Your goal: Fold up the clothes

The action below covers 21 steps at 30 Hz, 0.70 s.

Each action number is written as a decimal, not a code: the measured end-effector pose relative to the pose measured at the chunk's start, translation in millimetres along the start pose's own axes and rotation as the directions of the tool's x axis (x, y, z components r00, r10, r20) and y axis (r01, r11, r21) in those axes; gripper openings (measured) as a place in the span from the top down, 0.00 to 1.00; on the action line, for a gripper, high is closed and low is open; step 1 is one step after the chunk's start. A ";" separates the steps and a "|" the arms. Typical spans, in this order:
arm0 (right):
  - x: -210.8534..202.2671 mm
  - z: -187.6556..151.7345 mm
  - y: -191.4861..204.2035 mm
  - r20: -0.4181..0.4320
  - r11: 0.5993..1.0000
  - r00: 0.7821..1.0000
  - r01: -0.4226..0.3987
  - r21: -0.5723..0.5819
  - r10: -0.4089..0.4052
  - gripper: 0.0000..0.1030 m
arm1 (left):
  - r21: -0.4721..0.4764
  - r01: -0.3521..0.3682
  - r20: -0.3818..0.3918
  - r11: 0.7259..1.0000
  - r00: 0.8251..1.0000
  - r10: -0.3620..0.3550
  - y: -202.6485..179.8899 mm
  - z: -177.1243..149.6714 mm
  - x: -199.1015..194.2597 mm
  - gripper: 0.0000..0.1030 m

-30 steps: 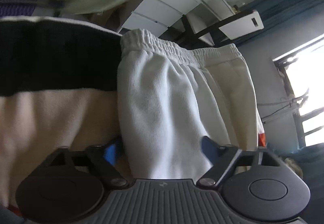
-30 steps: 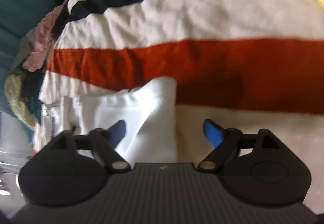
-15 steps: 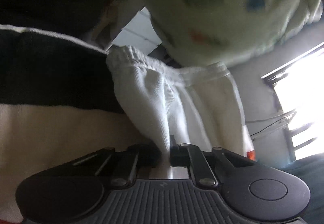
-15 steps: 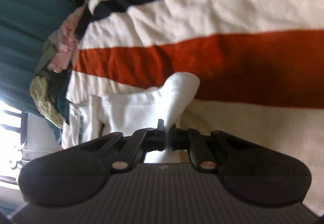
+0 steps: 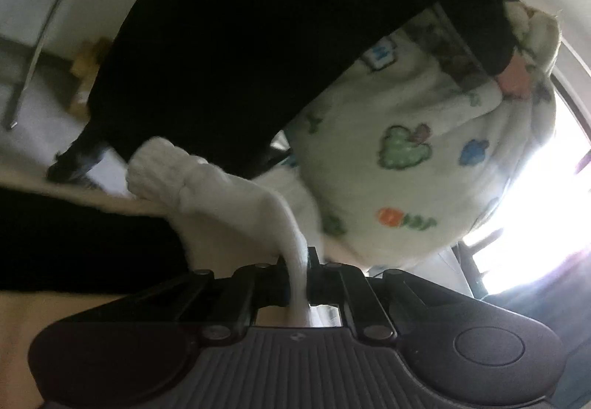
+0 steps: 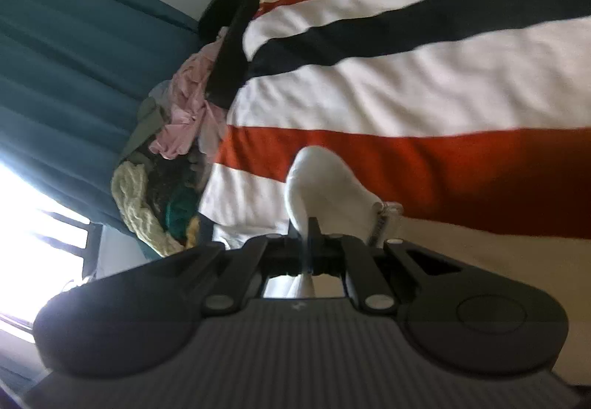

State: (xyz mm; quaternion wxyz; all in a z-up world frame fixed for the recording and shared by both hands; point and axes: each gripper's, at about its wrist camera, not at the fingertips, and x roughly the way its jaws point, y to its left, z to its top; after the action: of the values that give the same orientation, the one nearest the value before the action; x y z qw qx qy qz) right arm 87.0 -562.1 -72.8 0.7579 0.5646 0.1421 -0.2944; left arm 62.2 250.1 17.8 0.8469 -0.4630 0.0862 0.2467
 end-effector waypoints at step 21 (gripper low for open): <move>293.4 -74.6 132.3 0.072 0.917 0.976 0.216 -0.336 -0.203 0.93 | 0.371 -0.242 -0.071 0.897 0.955 0.287 -169.0 -95.0 337.5 0.84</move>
State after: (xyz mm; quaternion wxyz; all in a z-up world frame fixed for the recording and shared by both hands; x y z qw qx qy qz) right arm 406.7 -550.8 -155.5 0.8109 0.4006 0.2372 -0.3546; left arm 445.6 209.7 -36.1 0.8686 -0.2991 0.2442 0.3105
